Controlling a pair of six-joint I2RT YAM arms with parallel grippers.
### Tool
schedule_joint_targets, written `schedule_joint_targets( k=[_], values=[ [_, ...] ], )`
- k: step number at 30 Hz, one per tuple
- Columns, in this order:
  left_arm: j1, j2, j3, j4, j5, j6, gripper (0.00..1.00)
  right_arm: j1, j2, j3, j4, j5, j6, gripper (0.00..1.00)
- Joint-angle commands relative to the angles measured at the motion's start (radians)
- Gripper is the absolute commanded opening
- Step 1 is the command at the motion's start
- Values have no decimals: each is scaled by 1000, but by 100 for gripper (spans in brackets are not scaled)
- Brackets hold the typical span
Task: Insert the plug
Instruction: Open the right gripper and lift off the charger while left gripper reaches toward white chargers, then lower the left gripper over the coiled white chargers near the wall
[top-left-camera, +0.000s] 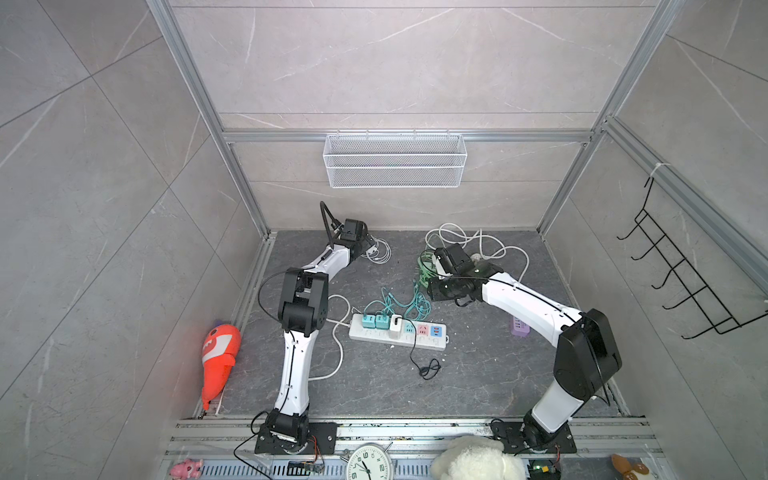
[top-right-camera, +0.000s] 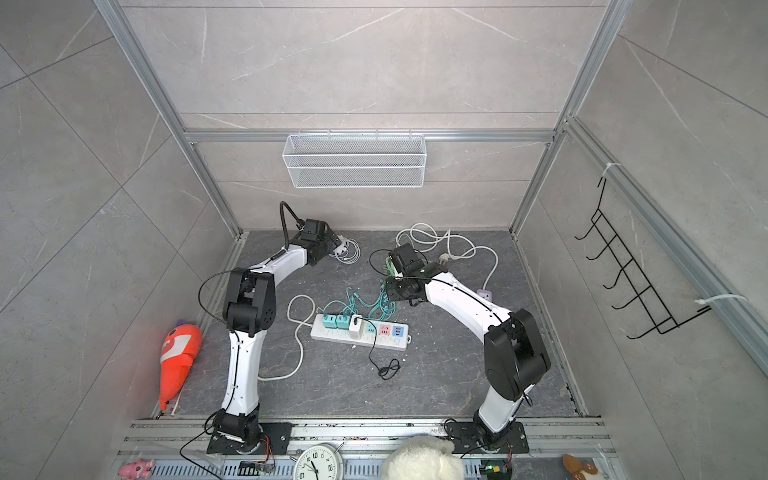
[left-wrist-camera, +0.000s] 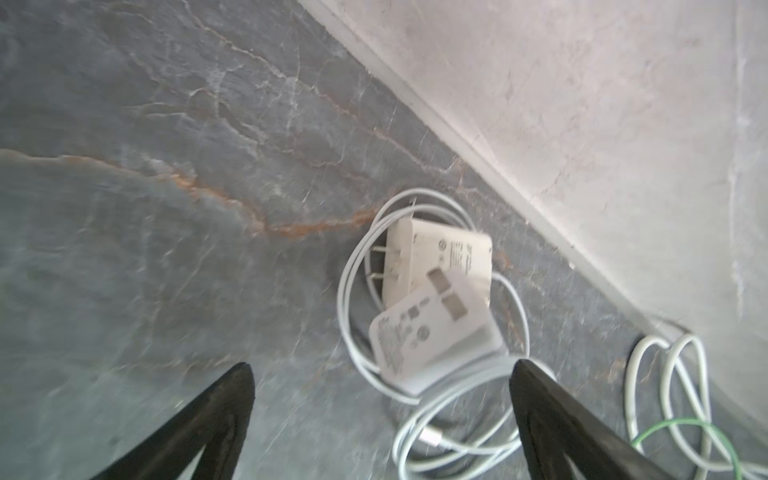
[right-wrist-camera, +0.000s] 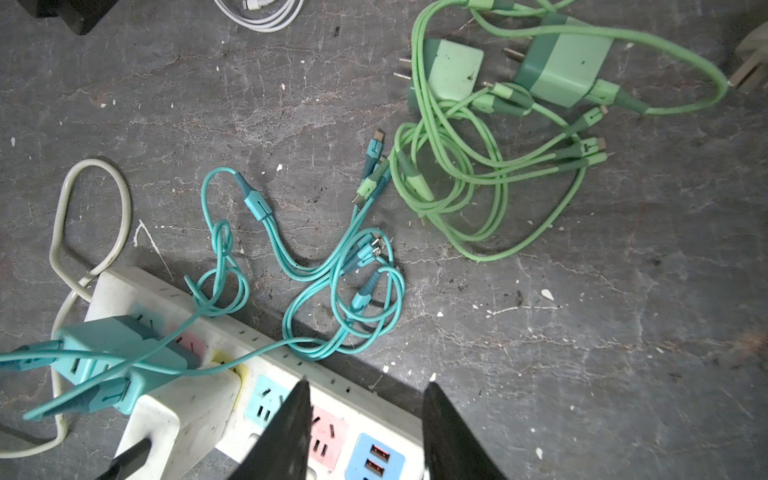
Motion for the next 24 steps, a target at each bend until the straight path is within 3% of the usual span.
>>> schedule_joint_targets(
  k=[1, 14, 24],
  values=[
    [4, 19, 4, 103, -23, -82, 98, -3, -34, -22, 7, -9, -38, 46],
    [3, 73, 10, 221, -31, -171, 94, -3, -37, -36, 21, -8, -52, 45],
    [-6, 121, 65, 214, -1, -199, 76, -7, -36, -39, 29, 3, -58, 43]
  ],
)
